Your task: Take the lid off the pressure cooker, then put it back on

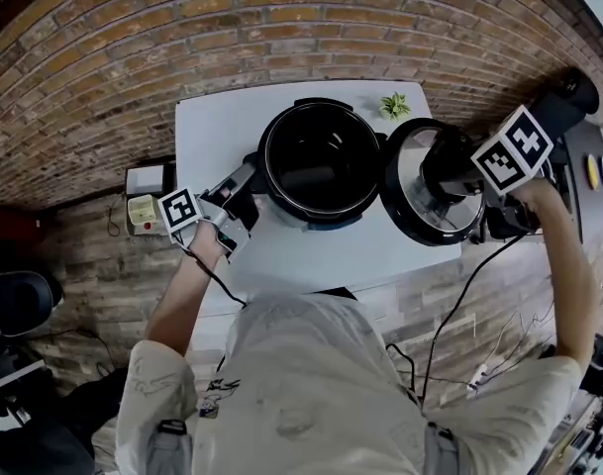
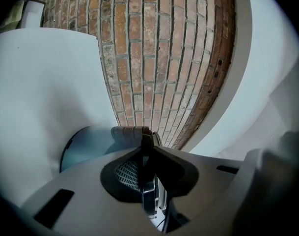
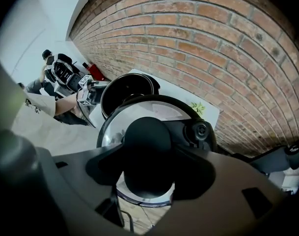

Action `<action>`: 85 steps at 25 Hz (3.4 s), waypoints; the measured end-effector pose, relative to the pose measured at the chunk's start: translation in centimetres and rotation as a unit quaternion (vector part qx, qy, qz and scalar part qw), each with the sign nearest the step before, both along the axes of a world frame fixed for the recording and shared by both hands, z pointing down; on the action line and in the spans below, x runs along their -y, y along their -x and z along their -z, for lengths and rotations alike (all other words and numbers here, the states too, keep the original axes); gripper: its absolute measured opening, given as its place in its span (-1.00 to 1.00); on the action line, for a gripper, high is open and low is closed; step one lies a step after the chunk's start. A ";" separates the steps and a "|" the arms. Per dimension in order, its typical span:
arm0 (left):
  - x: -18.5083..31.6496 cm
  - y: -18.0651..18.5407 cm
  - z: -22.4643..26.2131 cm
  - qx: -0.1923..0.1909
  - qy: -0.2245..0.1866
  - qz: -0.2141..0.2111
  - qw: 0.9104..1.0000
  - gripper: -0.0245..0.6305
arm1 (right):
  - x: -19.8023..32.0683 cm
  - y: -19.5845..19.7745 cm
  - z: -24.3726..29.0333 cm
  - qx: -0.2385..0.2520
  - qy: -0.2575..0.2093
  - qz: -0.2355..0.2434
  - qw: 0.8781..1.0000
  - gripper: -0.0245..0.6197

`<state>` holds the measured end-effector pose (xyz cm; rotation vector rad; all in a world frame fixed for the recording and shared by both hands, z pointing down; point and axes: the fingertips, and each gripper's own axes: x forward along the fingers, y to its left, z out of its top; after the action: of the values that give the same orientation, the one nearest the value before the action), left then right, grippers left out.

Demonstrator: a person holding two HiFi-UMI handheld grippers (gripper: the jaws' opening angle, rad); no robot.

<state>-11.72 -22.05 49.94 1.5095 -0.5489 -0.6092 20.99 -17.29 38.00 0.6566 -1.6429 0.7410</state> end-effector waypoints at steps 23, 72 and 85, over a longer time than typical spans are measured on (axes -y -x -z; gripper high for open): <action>0.0 0.3 -0.2 0.002 0.005 0.017 1.000 -0.72 | -4.1 -4.6 -6.5 0.007 0.031 -0.046 0.998 -0.01; -0.1 0.5 0.0 -0.013 -0.004 0.047 0.999 -0.73 | -6.9 -2.0 -25.5 -0.064 0.028 -0.039 0.997 -0.01; 0.0 0.5 0.0 -0.011 -0.004 0.046 0.999 -0.73 | -6.8 -2.1 -25.5 -0.064 0.029 -0.036 0.997 -0.01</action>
<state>-12.20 -22.03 49.96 1.4891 -0.6024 -0.6991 23.06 -10.50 63.51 0.7109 -1.4816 0.7788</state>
